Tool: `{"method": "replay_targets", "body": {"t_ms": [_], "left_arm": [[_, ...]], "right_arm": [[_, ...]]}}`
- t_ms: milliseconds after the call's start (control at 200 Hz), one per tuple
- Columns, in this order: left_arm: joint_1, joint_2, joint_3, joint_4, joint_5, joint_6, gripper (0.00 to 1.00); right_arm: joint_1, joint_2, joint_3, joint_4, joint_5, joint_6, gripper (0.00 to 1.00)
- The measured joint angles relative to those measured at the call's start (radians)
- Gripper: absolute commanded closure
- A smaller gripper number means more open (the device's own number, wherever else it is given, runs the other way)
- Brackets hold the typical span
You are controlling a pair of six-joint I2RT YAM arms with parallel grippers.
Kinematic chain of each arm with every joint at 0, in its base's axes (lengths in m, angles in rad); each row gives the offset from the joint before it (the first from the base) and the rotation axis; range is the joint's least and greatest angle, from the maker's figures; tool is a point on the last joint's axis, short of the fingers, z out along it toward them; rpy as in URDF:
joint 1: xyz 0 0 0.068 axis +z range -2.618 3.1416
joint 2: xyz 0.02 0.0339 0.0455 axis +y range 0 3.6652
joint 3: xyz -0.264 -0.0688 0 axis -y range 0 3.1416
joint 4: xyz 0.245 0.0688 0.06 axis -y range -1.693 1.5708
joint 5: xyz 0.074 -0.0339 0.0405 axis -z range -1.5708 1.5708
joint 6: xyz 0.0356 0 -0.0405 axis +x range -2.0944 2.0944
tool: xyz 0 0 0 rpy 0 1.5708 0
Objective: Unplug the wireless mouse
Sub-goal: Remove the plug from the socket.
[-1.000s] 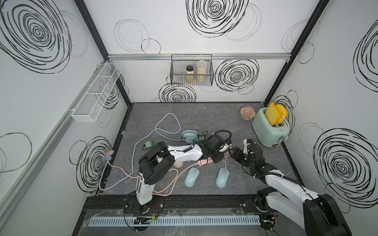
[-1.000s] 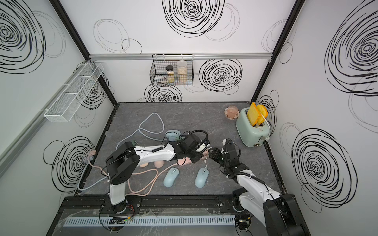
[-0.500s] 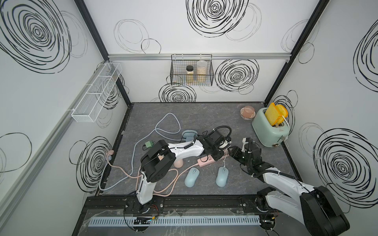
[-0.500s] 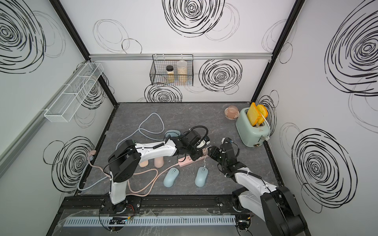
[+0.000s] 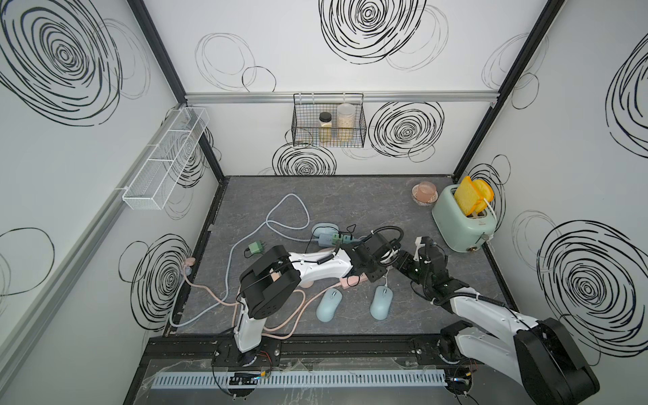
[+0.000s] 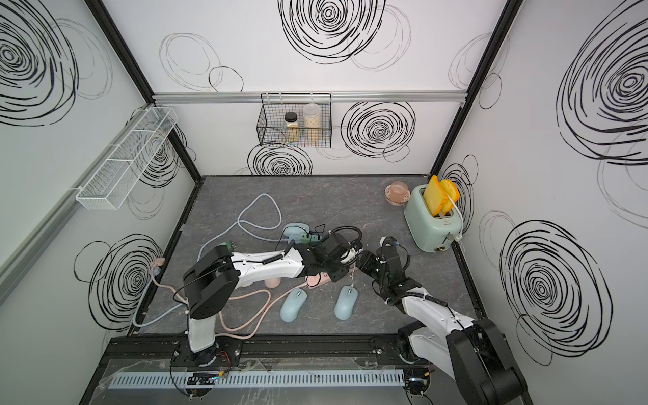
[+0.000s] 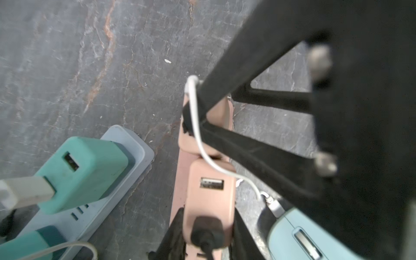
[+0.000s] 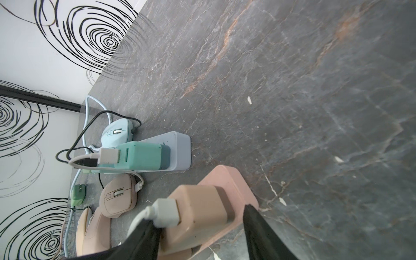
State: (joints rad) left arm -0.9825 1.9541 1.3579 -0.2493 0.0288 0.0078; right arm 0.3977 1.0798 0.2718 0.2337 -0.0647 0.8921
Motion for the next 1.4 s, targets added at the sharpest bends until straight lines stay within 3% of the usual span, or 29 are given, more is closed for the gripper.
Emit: {"method": "replay_targets", "body": {"t_ms": [115, 195, 450, 525, 845, 951, 1021, 1261, 1396], "left_arm": [[0.042, 0.010, 0.037, -0.049, 0.094, -0.038, 1.00], [0.046, 0.010, 0.037, -0.050, 0.092, -0.050, 1.00], [-0.087, -0.020, -0.071, 0.082, -0.196, 0.022, 1.00], [-0.094, -0.020, -0.077, 0.092, -0.224, 0.030, 1.00], [0.037, -0.016, -0.016, 0.009, 0.069, -0.067, 1.00], [0.056, -0.016, -0.010, 0.000, 0.106, -0.094, 1.00], [0.040, -0.016, -0.010, -0.003, 0.069, -0.087, 1.00], [-0.108, -0.019, -0.057, 0.065, -0.256, 0.031, 1.00], [-0.095, -0.019, -0.051, 0.055, -0.234, 0.037, 1.00]], "right_arm": [[0.000, 0.000, -0.003, 0.011, 0.002, 0.007, 0.41], [0.004, 0.000, -0.003, 0.014, 0.003, 0.012, 0.41], [0.020, 0.001, -0.012, 0.019, 0.006, 0.018, 0.41], [0.022, 0.001, -0.013, 0.021, 0.009, 0.020, 0.42], [0.027, 0.003, -0.016, 0.040, 0.026, 0.033, 0.42], [0.032, 0.008, -0.016, 0.050, 0.030, 0.039, 0.42], [0.035, 0.010, -0.016, 0.052, 0.032, 0.040, 0.42], [0.041, 0.013, -0.017, 0.051, 0.038, 0.045, 0.42], [0.045, 0.015, -0.018, 0.052, 0.042, 0.048, 0.42]]}}
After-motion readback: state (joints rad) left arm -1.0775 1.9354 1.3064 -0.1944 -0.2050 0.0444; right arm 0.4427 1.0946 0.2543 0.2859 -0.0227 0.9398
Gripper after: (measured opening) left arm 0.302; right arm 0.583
